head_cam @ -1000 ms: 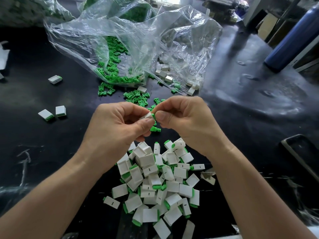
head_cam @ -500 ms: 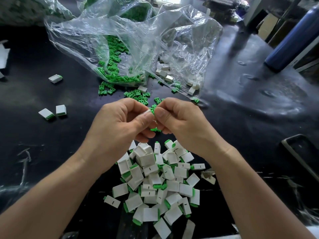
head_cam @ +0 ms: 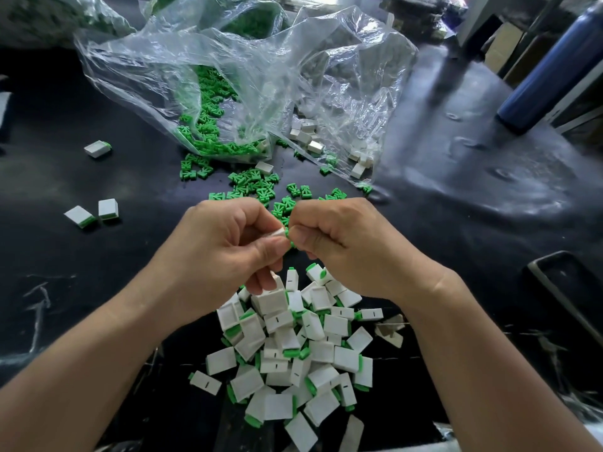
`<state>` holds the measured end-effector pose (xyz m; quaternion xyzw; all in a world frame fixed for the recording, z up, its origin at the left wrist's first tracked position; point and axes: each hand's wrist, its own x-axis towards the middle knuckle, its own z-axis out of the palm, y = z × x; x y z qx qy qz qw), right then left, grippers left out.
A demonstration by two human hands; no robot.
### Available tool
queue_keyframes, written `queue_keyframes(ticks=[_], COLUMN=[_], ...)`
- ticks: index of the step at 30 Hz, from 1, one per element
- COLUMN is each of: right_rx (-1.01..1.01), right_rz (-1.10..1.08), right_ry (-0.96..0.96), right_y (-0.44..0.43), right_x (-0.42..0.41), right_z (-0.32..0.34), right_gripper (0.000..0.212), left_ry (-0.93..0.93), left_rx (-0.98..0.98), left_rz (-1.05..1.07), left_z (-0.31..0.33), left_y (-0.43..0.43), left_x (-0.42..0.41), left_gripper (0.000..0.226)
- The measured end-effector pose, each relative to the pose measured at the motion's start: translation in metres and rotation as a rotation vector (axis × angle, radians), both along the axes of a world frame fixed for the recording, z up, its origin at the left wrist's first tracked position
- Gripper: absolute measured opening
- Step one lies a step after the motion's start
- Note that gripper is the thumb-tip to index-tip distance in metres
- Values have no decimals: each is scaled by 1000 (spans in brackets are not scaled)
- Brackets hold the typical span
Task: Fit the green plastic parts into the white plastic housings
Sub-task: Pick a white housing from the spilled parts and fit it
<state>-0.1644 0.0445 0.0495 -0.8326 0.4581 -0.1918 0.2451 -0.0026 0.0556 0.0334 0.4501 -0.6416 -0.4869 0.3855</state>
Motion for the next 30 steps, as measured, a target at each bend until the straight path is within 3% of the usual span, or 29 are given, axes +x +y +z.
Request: queue_keyframes(ticks=[4,9,13,17,20,24,27,30], right_rx=[-22,183,404,668,807,921,926,916], right_rz=[21,-119,-206,-140,-13,17,10,3], right_ry=[16,-300,-551,-554,-613,-758,-734,-701], right_y=[-1,-2,-4,-4,-1,0,0,1], right_x=[0,4,2,3,11,14,13,15], right_z=[-2,-6,-3,-3,-6,-7,-7,-8], right_gripper=[26,22,46,63,65,63,61,53], left_ry=[5,193,244,261,295,254,159,180], left_rx=[-1,74,78,4,-53,-66,-93,-101], left_rz=[-29,21,56,132,155,151,137,70], left_z=[-1,2,2,3,5,6,5,4], left_y=[0,-3,-2,-2,-1,-2,-1,0], left_x=[1,1,-1,0,0,1,1,2], left_gripper=[22,22,23,23,19,23,25,29])
